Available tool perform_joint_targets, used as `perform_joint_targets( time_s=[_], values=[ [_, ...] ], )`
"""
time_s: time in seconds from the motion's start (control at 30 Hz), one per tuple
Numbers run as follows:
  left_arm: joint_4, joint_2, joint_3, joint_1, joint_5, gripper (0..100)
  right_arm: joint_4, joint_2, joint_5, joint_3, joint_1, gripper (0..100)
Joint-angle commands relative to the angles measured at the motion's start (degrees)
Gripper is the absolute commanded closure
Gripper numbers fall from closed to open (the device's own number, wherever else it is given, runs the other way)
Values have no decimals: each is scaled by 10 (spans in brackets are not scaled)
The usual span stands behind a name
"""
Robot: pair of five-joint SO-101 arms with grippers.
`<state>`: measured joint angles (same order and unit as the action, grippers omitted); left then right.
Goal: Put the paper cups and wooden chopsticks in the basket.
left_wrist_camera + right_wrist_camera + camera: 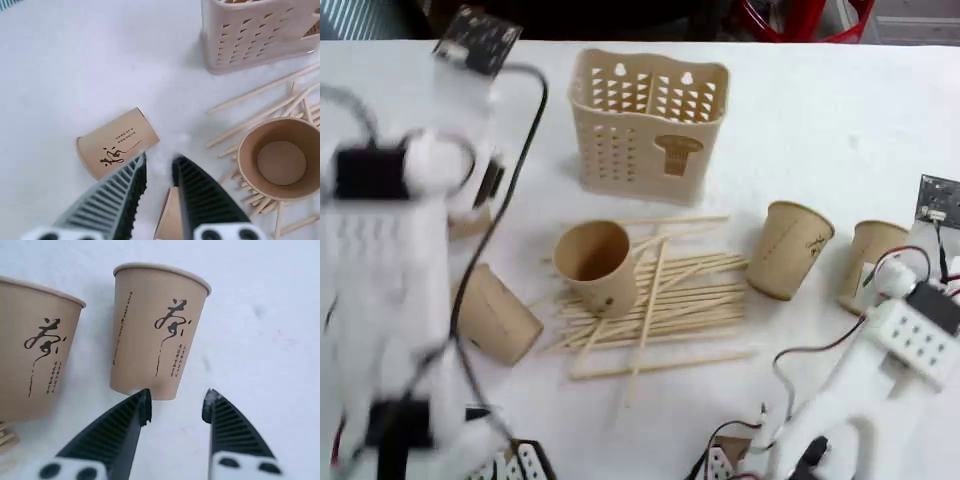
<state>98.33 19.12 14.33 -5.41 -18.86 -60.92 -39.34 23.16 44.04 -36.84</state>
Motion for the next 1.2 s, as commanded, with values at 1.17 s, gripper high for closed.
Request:
perform_joint_targets(
  time_s=[1.17],
  values=[
    [-258,-116,-330,173,69,973,3,-165,49,160,0,819]
  ],
)
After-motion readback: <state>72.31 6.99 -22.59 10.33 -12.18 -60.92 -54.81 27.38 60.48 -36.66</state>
